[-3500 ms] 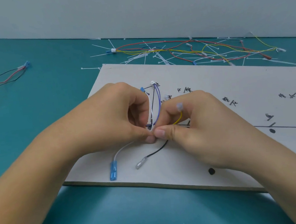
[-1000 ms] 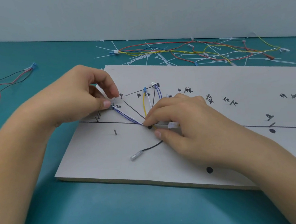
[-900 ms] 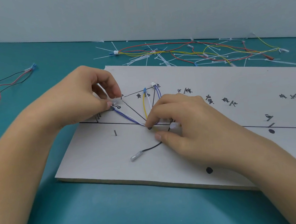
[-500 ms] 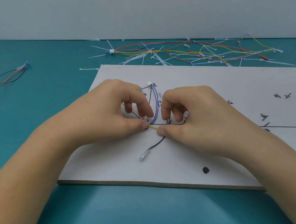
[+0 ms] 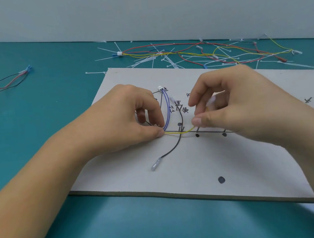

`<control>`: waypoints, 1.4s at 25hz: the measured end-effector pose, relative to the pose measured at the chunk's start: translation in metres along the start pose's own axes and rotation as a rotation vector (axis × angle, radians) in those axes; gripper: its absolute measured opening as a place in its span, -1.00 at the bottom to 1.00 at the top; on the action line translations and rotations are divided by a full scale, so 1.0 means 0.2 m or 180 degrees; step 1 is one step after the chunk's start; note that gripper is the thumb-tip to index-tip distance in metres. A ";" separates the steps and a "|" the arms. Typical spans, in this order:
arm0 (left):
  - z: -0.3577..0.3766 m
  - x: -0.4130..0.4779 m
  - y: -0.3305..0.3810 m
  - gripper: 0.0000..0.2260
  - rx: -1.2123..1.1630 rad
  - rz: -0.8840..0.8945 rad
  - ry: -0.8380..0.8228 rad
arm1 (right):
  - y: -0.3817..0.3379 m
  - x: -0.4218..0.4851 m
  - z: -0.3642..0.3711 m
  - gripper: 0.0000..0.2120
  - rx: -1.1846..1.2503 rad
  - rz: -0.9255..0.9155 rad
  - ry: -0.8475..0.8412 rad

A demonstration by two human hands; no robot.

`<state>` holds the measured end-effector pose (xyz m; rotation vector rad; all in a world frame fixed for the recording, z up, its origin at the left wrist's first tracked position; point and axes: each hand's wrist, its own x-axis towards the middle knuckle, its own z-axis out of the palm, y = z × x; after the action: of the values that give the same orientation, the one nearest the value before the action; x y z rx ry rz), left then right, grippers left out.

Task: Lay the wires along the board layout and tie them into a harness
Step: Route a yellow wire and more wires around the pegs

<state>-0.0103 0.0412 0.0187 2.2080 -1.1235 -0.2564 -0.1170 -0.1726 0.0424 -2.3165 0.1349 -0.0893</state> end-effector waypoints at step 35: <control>0.04 -0.10 0.18 -0.94 0.0268 -0.0484 -0.0794 | 0.10 0.15 0.20 -0.79 0.0028 -0.0338 0.1362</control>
<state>-0.0495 0.0381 0.0332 2.3892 -1.1134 -0.5725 -0.0841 -0.1616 0.0009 -2.2640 0.2254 -0.6381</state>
